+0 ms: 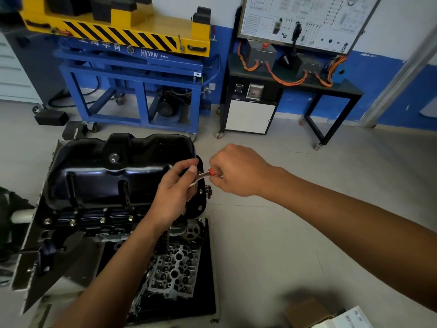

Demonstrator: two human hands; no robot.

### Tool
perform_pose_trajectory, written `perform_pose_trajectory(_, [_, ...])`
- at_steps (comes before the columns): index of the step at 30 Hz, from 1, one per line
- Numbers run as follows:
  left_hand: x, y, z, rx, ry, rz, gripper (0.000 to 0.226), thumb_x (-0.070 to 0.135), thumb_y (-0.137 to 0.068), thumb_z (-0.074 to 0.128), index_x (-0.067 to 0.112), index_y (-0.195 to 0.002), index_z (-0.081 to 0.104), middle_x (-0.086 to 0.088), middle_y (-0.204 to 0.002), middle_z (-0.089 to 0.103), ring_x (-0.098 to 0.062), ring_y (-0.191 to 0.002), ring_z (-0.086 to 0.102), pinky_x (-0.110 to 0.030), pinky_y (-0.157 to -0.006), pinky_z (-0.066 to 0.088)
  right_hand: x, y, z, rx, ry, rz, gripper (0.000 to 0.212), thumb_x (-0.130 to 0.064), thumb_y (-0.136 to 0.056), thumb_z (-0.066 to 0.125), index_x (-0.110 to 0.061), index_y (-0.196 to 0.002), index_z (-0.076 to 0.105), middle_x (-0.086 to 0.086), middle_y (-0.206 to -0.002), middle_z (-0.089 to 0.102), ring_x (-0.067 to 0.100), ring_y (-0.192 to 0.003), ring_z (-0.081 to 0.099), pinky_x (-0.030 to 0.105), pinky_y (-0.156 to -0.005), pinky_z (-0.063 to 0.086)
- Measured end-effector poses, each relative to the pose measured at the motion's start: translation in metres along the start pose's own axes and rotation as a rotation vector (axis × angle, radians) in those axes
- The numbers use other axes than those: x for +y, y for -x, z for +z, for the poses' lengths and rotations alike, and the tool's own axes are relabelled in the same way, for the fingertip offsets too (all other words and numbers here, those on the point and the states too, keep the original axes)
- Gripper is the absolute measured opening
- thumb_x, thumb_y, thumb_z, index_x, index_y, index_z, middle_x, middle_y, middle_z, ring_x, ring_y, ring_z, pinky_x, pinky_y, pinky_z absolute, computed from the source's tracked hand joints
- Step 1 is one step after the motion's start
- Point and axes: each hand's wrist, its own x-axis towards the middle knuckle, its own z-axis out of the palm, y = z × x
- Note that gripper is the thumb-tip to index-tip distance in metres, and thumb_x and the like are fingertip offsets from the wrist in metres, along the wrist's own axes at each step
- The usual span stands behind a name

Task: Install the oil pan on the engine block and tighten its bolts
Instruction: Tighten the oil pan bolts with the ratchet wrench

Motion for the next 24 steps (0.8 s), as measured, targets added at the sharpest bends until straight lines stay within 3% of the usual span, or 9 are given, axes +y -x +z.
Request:
perform_pose_trajectory(4, [-0.004, 0.004, 0.002, -0.022, -0.072, 0.07, 0.019, 0.016, -0.105, 0.048, 0.018, -0.108, 0.067, 0.011, -0.06, 0.054, -0.003, -0.052, 0.046, -0.015, -0.05, 0.04, -0.009, 0.01, -0.005, -0.097, -0.015, 0.043, 0.043, -0.035, -0.085, 0.07, -0.019, -0.056, 0.044, -0.001, -0.057, 0.044, 0.019, -0.052, 0.048, 0.026, -0.045, 0.025])
perform_pose_trajectory(7, [-0.008, 0.006, 0.003, -0.021, -0.058, 0.103, 0.022, 0.026, -0.102, 0.05, 0.027, -0.099, 0.071, -0.017, -0.072, 0.054, -0.015, -0.064, 0.051, -0.028, -0.058, 0.045, -0.025, 0.019, -0.01, -0.142, -0.074, 0.031, 0.047, -0.034, -0.088, 0.068, -0.022, -0.052, 0.04, -0.005, -0.049, 0.041, 0.011, -0.045, 0.043, 0.023, -0.045, 0.025])
perform_pose_trajectory(9, [-0.007, 0.004, 0.003, 0.012, -0.021, 0.102, 0.025, 0.029, -0.097, 0.047, 0.022, -0.096, 0.071, -0.031, -0.081, 0.054, -0.027, -0.073, 0.05, -0.038, -0.067, 0.043, -0.041, 0.023, -0.006, -0.144, -0.135, 0.013, 0.046, -0.03, -0.091, 0.064, -0.023, -0.053, 0.039, -0.005, -0.048, 0.041, 0.008, -0.044, 0.042, 0.024, -0.045, 0.03])
perform_pose_trajectory(13, [-0.004, -0.001, 0.002, 0.034, -0.027, 0.074, 0.028, 0.027, -0.095, 0.045, 0.024, -0.091, 0.072, -0.005, -0.067, 0.053, -0.022, -0.064, 0.042, -0.034, -0.063, 0.037, -0.066, 0.028, 0.01, -0.151, -0.258, -0.023, 0.044, -0.024, -0.09, 0.066, -0.019, -0.054, 0.04, -0.003, -0.049, 0.044, 0.009, -0.042, 0.042, 0.025, -0.044, 0.033])
perform_pose_trajectory(16, [-0.003, -0.003, -0.002, 0.017, -0.048, 0.057, 0.029, 0.028, -0.095, 0.044, 0.02, -0.092, 0.072, 0.005, -0.064, 0.055, -0.015, -0.062, 0.042, -0.03, -0.063, 0.038, -0.062, 0.027, 0.01, -0.189, -0.416, -0.011, 0.045, -0.023, -0.086, 0.072, -0.015, -0.052, 0.043, -0.002, -0.047, 0.045, 0.01, -0.041, 0.038, 0.019, -0.044, 0.031])
perform_pose_trajectory(18, [-0.003, -0.005, -0.001, 0.004, -0.055, 0.032, 0.03, 0.027, -0.097, 0.043, 0.018, -0.093, 0.071, 0.004, -0.07, 0.059, -0.013, -0.066, 0.047, -0.029, -0.066, 0.04, -0.054, 0.026, 0.007, -0.232, -0.451, 0.013, 0.041, -0.02, -0.084, 0.074, -0.012, -0.054, 0.047, 0.002, -0.049, 0.047, 0.01, -0.041, 0.039, 0.022, -0.045, 0.033])
perform_pose_trajectory(21, [-0.003, -0.007, -0.001, -0.049, -0.027, -0.029, 0.033, 0.02, -0.107, 0.039, 0.018, -0.096, 0.07, -0.015, -0.081, 0.055, -0.02, -0.068, 0.05, -0.031, -0.064, 0.044, -0.034, 0.021, 0.001, -0.302, -0.313, 0.02, 0.033, -0.016, -0.084, 0.072, -0.013, -0.06, 0.05, -0.001, -0.049, 0.056, 0.008, -0.044, 0.052, 0.031, -0.05, 0.047])
perform_pose_trajectory(24, [-0.003, -0.008, -0.001, -0.137, -0.047, -0.088, 0.032, 0.022, -0.109, 0.037, 0.011, -0.113, 0.067, -0.012, -0.077, 0.058, -0.023, -0.068, 0.051, -0.029, -0.07, 0.046, -0.008, 0.004, -0.005, -0.174, 0.045, 0.026, 0.022, -0.017, -0.09, 0.066, -0.018, -0.07, 0.057, 0.003, -0.067, 0.057, 0.023, -0.065, 0.06, 0.036, -0.058, 0.05])
